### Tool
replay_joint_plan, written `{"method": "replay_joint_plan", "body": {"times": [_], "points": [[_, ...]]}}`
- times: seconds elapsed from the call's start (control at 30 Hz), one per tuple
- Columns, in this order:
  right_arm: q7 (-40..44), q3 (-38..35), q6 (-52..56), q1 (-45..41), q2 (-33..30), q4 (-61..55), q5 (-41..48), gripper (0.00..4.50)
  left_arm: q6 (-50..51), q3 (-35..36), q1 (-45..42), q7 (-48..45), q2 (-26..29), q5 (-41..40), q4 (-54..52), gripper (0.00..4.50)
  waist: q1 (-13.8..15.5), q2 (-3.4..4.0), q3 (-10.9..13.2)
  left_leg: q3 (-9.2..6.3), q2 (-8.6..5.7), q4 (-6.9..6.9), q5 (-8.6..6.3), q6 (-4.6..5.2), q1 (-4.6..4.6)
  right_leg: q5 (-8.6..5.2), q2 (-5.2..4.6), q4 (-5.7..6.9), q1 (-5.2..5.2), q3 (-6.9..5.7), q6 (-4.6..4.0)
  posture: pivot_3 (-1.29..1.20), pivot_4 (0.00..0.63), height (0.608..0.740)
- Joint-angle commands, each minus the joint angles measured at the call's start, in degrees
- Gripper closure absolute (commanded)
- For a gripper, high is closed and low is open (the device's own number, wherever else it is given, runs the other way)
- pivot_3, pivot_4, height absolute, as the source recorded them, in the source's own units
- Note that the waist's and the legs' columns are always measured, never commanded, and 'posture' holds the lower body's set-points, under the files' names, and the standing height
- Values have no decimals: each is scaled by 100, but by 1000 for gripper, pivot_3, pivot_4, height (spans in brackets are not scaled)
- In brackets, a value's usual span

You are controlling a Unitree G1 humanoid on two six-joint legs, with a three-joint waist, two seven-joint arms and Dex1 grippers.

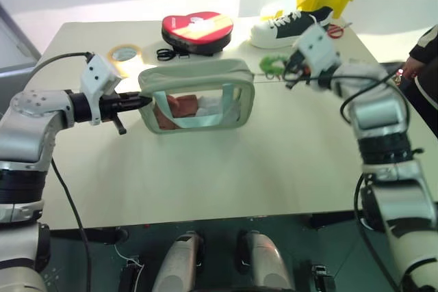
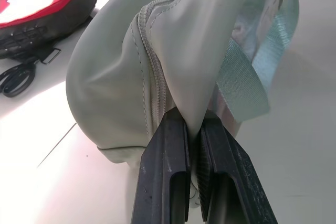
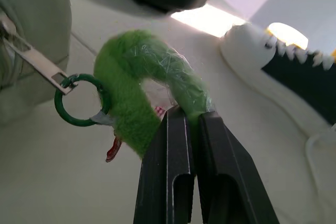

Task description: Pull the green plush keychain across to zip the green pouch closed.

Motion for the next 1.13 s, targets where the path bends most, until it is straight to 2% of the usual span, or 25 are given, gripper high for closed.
{"method": "replay_joint_plan", "body": {"times": [0.03,0.23,0.4,0.5,0.57,0.67,0.73,0.87,0.9,1.03,1.13], "points": [[-410,-148,141,326,512,79,175,4479,-12,89,-133,-22,104,49,20,4500,-22,2,1,0,3,0,0,0,2,0,3,0,2,0,0,0,150,740],[-741,-274,444,532,1445,207,557,4479,29,102,-150,-41,148,47,-32,4500,-6,3,2,0,4,6,2,1,3,1,13,6,3,-1,0,0,150,740],[-528,-286,630,528,1390,46,733,4479,54,123,-102,-13,159,25,-98,4500,-2,3,2,0,4,6,1,1,3,0,13,4,3,-1,0,0,150,740],[-67,-390,540,259,861,61,850,3438,47,102,-90,6,153,41,-114,4500,7,6,3,0,4,5,1,1,3,0,13,3,2,-2,-1,0,150,740],[312,-433,465,32,421,96,928,2449,33,103,-98,8,138,36,-102,4500,10,6,4,0,2,6,1,1,2,0,12,1,2,-2,0,0,150,740],[1087,-359,181,-351,-419,203,953,965,175,215,-189,-40,126,-140,-53,3419,12,7,5,0,2,5,1,2,1,-1,11,-1,1,-3,0,0,150,740],[1754,-290,124,-588,-907,179,1078,0,241,298,-246,-99,178,-226,1,2358,10,7,4,0,3,3,0,2,1,-2,11,-4,2,-6,0,0,150,740],[3183,-281,652,-1045,-1417,-424,1919,0,688,668,-429,-305,423,-644,148,352,-25,5,6,0,8,2,-2,4,-1,-3,6,-12,2,-9,0,0,150,740],[3339,-323,849,-1158,-1423,-566,2131,0,857,769,-495,-322,481,-764,158,37,-43,5,6,1,10,3,-2,5,-2,-3,6,-11,1,-8,1,0,150,740],[3532,-353,1320,-1416,-1321,-1114,2635,0,1339,1057,-743,-362,808,-1014,327,37,-18,5,6,-1,16,2,-3,4,-1,-2,7,-9,-3,-8,2,0,150,740],[3353,-292,1377,-1330,-1196,-1337,2704,0,1220,1142,-538,-385,900,-982,218,37,2,5,6,0,14,3,-6,0,-2,-4,1,-14,1,-8,-2,0,150,740]]}}
